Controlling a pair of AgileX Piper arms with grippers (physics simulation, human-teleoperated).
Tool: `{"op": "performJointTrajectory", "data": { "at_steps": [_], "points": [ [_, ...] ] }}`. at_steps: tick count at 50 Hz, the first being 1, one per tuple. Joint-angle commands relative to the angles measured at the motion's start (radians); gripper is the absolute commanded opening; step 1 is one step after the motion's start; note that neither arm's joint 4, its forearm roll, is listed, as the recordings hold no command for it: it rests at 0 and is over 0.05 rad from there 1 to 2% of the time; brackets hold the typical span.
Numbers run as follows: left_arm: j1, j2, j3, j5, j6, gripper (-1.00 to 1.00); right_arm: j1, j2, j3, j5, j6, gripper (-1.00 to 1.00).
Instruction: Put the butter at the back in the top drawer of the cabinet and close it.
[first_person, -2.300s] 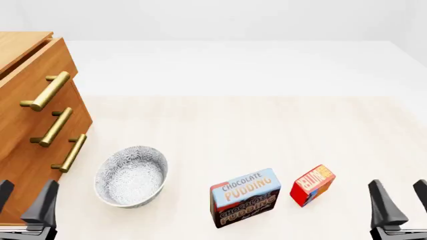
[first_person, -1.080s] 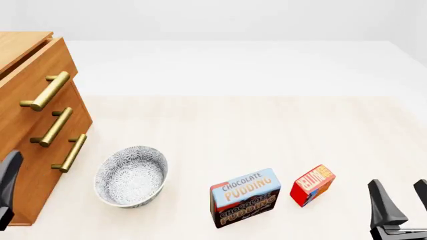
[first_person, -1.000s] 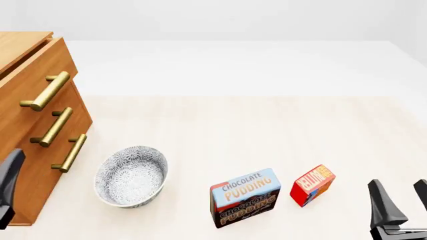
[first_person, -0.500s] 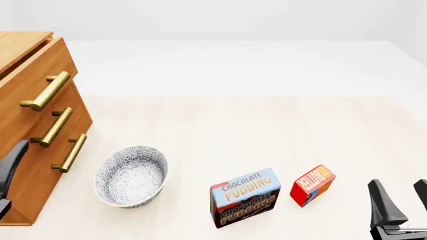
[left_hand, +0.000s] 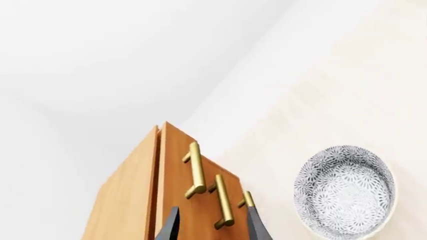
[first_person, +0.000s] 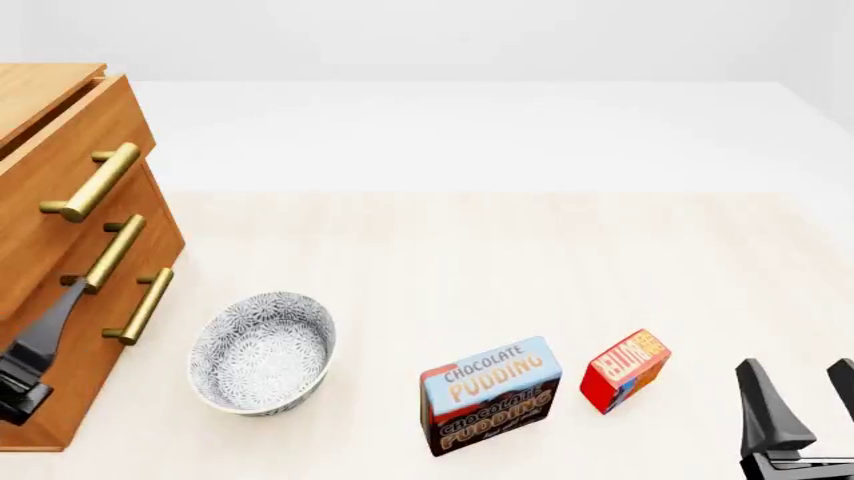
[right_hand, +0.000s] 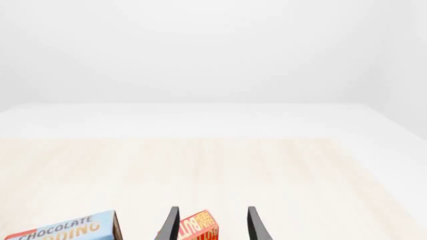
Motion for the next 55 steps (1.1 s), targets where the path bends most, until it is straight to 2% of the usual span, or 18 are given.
{"op": "performJointTrajectory", "data": {
  "at_steps": [1, 29, 34, 55],
  "points": [
    [0.001, 0.034, 0.010, -0.005, 0.077, 1.00, 0.000, 0.000, 0.000, 0.000, 0.000, 1.00],
    [0.035, 0.042, 0.021, -0.011, 0.220, 1.00, 0.000, 0.000, 0.000, 0.000, 0.000, 1.00],
    [0.051, 0.040, 0.026, -0.022, 0.263, 1.00, 0.000, 0.000, 0.000, 0.000, 0.000, 1.00],
    [0.072, 0.066, 0.043, -0.074, 0.350, 1.00, 0.000, 0.000, 0.000, 0.000, 0.000, 1.00]
  ]
}}
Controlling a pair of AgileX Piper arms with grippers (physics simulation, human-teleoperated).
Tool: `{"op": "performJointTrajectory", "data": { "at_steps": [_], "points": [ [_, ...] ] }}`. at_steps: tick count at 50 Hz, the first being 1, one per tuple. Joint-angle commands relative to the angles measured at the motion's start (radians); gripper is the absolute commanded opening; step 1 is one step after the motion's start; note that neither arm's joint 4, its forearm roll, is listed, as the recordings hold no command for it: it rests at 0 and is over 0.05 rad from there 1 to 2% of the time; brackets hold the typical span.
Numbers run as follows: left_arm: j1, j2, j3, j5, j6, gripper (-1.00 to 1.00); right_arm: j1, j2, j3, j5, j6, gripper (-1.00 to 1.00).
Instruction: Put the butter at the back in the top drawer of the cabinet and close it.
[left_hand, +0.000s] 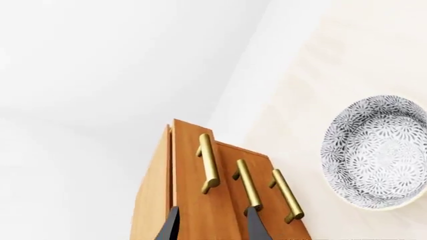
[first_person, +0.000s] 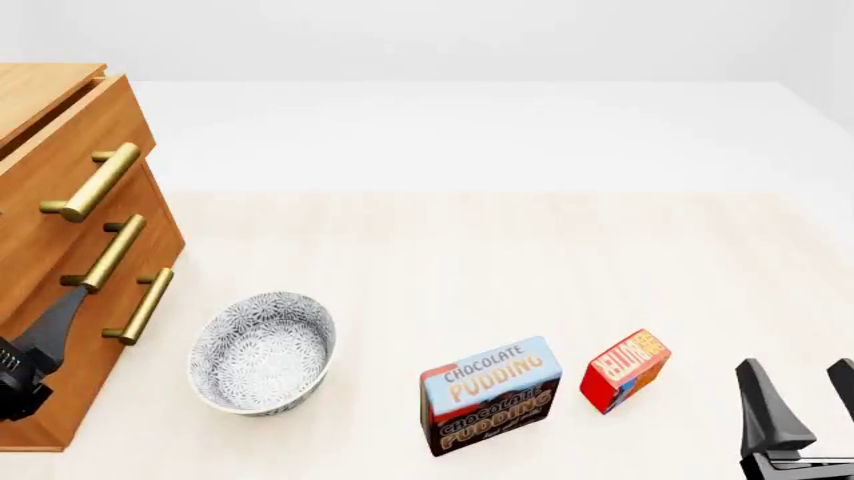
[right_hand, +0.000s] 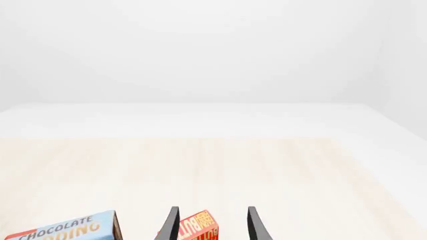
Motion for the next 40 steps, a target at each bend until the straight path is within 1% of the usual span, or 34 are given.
{"op": "performJointTrajectory", "data": {
  "at_steps": [1, 9, 17, 31, 40],
  "points": [
    [0.010, 0.020, 0.010, -0.029, 0.053, 1.00, 0.000, 0.000, 0.000, 0.000, 0.000, 1.00],
    [0.018, 0.051, 0.003, -0.063, 0.079, 1.00, 0.000, 0.000, 0.000, 0.000, 0.000, 1.00],
    [0.027, 0.071, -0.011, -0.066, 0.083, 1.00, 0.000, 0.000, 0.000, 0.000, 0.000, 1.00],
    [0.033, 0.104, 0.008, -0.109, 0.105, 1.00, 0.000, 0.000, 0.000, 0.000, 0.000, 1.00],
    [0.071, 0.121, 0.021, -0.135, 0.124, 1.00, 0.000, 0.000, 0.000, 0.000, 0.000, 1.00]
  ]
}}
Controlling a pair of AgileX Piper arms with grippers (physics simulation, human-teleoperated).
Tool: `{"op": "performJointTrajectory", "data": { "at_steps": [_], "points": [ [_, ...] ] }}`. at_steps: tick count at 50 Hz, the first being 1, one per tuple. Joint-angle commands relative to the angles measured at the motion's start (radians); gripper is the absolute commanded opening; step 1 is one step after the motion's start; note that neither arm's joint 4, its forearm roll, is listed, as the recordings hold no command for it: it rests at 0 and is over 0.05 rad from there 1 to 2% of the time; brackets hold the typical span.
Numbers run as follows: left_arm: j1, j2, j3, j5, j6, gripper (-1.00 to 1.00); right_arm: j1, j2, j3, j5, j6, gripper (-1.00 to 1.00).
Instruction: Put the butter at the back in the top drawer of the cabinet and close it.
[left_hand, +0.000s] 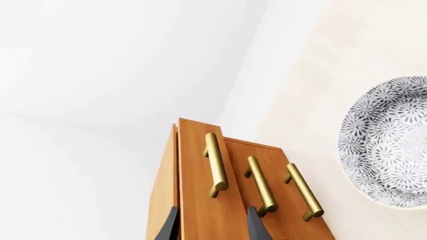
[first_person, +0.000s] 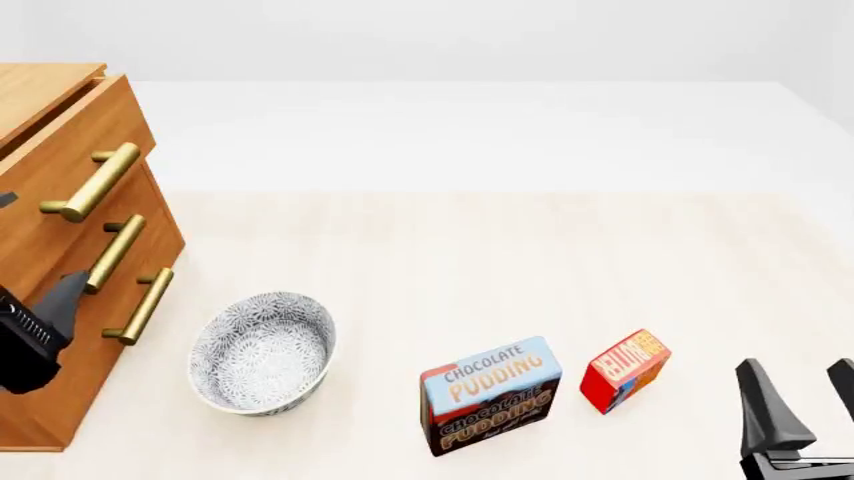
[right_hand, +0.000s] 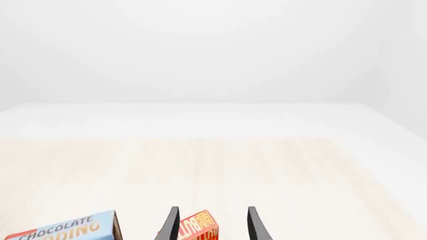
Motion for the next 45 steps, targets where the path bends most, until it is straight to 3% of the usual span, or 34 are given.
{"op": "performJointTrajectory", "data": {
  "at_steps": [1, 45],
  "points": [
    [0.028, 0.028, 0.011, -0.034, 0.021, 1.00, 0.000, 0.000, 0.000, 0.000, 0.000, 1.00],
    [0.051, 0.121, 0.077, -0.196, 0.069, 1.00, 0.000, 0.000, 0.000, 0.000, 0.000, 1.00]
  ]
}}
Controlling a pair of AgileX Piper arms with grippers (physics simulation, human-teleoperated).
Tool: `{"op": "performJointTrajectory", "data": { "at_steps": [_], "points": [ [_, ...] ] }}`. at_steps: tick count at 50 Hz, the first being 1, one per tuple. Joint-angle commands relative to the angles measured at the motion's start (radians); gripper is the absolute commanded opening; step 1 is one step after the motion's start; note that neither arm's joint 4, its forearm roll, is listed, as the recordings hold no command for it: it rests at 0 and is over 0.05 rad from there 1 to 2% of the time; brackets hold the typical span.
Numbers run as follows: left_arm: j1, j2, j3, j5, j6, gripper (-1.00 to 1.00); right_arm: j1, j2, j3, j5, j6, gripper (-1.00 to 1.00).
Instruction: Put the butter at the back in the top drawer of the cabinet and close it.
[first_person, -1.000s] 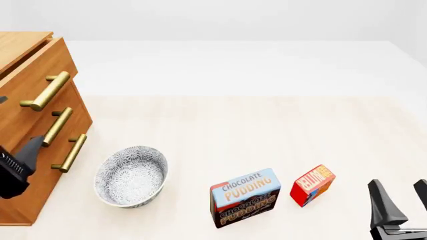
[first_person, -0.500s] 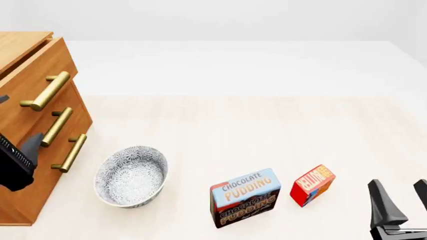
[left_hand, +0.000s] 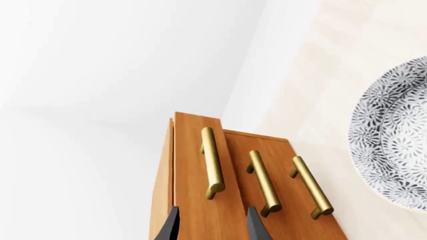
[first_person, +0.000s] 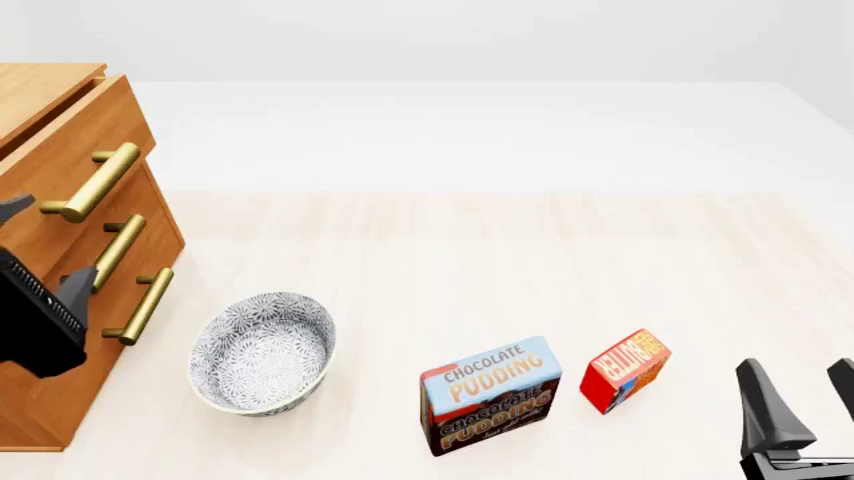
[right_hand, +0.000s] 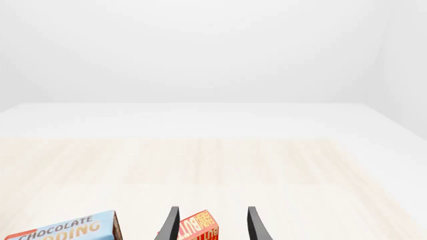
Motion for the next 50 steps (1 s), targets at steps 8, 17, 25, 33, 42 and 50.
{"op": "performJointTrajectory", "data": {
  "at_steps": [8, 17, 25, 33, 42, 50],
  "points": [
    [0.007, 0.027, 0.010, -0.040, 0.008, 1.00, 0.000, 0.000, 0.000, 0.000, 0.000, 1.00],
    [0.010, 0.036, 0.026, -0.061, 0.013, 1.00, 0.000, 0.000, 0.000, 0.000, 0.000, 1.00],
    [0.014, 0.045, 0.018, -0.070, 0.021, 1.00, 0.000, 0.000, 0.000, 0.000, 0.000, 1.00],
    [0.010, 0.058, 0.020, -0.084, 0.015, 1.00, 0.000, 0.000, 0.000, 0.000, 0.000, 1.00],
    [0.019, 0.083, 0.011, -0.104, 0.023, 1.00, 0.000, 0.000, 0.000, 0.000, 0.000, 1.00],
    [0.019, 0.112, 0.012, -0.130, 0.026, 1.00, 0.000, 0.000, 0.000, 0.000, 0.000, 1.00]
  ]
}}
